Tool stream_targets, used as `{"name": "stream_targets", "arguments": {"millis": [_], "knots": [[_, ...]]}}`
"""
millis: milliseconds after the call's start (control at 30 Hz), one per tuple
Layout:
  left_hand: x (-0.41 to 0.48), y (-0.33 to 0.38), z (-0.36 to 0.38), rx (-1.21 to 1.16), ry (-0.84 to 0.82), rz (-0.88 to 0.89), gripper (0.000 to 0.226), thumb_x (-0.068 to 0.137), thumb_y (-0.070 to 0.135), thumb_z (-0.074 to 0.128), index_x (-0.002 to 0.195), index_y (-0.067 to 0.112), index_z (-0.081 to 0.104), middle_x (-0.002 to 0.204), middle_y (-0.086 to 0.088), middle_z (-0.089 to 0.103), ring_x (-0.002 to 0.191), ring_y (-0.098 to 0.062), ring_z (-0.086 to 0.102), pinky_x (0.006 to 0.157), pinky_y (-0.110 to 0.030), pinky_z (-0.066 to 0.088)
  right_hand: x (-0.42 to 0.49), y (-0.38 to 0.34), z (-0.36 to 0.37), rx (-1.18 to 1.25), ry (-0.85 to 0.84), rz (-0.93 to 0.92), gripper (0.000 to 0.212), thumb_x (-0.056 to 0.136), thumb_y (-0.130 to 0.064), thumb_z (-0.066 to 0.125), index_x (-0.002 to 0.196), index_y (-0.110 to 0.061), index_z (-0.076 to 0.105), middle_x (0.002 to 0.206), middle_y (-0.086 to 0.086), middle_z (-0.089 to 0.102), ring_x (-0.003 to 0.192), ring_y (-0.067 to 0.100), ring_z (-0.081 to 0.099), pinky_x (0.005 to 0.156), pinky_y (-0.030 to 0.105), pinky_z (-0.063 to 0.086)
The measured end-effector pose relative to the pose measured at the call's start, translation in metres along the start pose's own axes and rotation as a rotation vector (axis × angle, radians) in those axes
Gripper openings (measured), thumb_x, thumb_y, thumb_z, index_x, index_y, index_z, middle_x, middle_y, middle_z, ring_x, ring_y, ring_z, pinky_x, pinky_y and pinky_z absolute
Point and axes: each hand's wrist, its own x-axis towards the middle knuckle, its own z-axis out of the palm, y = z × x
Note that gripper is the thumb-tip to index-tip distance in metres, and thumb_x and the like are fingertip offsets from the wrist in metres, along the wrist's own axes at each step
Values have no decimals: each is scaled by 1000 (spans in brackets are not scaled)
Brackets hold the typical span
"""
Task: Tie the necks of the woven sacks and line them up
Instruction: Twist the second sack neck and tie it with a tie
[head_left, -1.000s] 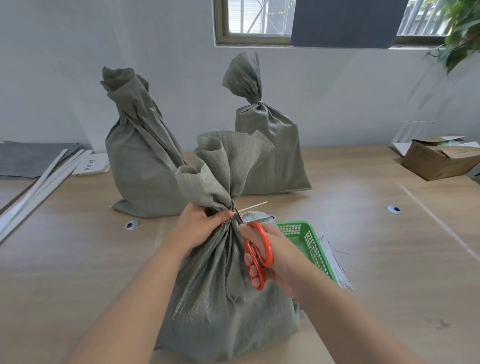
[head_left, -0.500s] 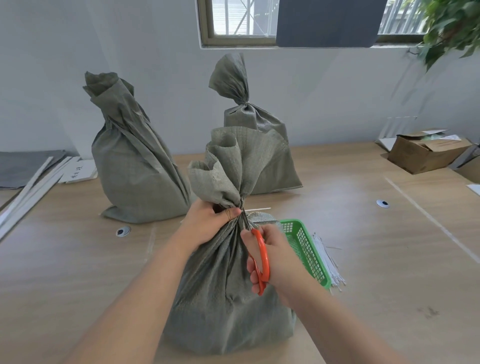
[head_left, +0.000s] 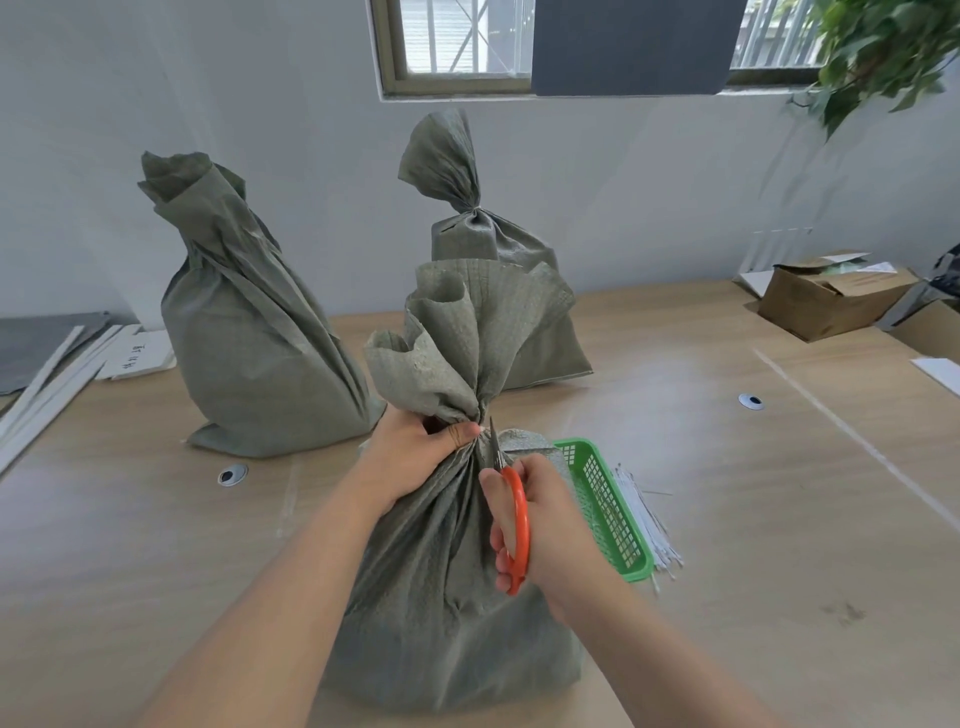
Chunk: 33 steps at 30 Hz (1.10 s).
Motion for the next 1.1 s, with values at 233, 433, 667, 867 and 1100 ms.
{"name": "stream_targets", "arguments": {"millis": [233,433,667,867,1100], "knots": [[-2,-13,-5,-32,26,-47,26,78,41,80,100,27,74,101,8,74,103,-10,66,94,-34,51,-3,0,-3,33,-57,-46,26,97,-35,59,101,-20,39,58,10,50,34,17,43,33,23,40],[-5,-17,-10,-62,49,-71,33,78,43,78,105,25,73,104,9,74,105,-9,66,99,-38,50,-3,6,-19,27,-29,-195,24,94,-33,65,103,-22,46,60,8,52,34,19,43,34,23,39],[-7,-20,-9,-96,74,-119,28,82,35,79,106,24,72,105,9,73,106,-8,65,97,-32,48,25,25,-80,-120,169,-315,21,92,-31,69,101,-32,50,50,-2,52,38,19,42,41,26,37],[-4,-23,-7,-123,79,-119,26,82,33,79,104,21,73,101,7,76,103,-9,68,99,-38,50,59,83,-140,-735,343,-285,25,94,-47,60,105,-30,45,54,-4,63,57,19,60,54,32,42],[2,-24,-4,-171,79,-149,17,83,30,78,96,19,75,92,9,78,92,-4,70,90,-30,52,74,192,-181,-1120,266,-147,41,95,-41,54,127,-25,35,74,-3,65,73,30,66,59,37,46]]}}
